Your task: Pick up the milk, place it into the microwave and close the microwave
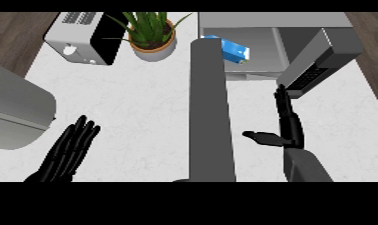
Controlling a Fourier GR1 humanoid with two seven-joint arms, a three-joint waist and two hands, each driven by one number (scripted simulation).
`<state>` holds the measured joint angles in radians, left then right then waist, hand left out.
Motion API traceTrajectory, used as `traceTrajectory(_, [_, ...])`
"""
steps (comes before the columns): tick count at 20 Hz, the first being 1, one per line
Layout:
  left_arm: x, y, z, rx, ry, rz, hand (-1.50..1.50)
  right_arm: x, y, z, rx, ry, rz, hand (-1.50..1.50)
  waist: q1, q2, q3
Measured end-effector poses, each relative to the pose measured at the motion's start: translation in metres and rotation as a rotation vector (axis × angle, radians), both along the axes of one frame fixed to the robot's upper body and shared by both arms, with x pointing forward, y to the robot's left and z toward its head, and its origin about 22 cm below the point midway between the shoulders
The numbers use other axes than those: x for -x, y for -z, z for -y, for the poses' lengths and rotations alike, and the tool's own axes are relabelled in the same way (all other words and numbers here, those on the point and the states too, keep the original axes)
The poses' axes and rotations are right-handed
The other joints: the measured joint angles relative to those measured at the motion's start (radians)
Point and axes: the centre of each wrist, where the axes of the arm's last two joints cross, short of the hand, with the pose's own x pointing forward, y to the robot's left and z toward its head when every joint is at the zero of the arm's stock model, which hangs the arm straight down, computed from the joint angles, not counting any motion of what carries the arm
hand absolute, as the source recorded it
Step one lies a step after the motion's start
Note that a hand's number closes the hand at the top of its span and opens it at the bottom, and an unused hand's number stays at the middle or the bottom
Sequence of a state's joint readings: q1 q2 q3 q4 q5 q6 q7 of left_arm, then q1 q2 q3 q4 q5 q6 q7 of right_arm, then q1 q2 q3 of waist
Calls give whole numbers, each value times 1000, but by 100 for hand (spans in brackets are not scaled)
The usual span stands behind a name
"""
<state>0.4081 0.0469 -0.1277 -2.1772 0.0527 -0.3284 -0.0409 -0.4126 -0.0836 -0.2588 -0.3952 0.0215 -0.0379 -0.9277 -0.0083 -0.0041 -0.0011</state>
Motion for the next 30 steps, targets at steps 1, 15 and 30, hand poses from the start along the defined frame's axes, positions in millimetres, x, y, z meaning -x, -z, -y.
traceTrajectory(1, [-3, 0, 2, -5, 24, -3, 150, 7, 4, 0, -22, -10, 2, -150, -3, 0, 0])
traceTrajectory(15, [-46, 8, 32, -97, 207, -25, 150, 109, 16, 33, -113, -34, 55, -150, -1, 1, -1])
traceTrajectory(30, [-89, 37, 127, -270, 528, -64, 150, 182, -13, 65, -90, 1, 83, -150, -8, 2, 1])
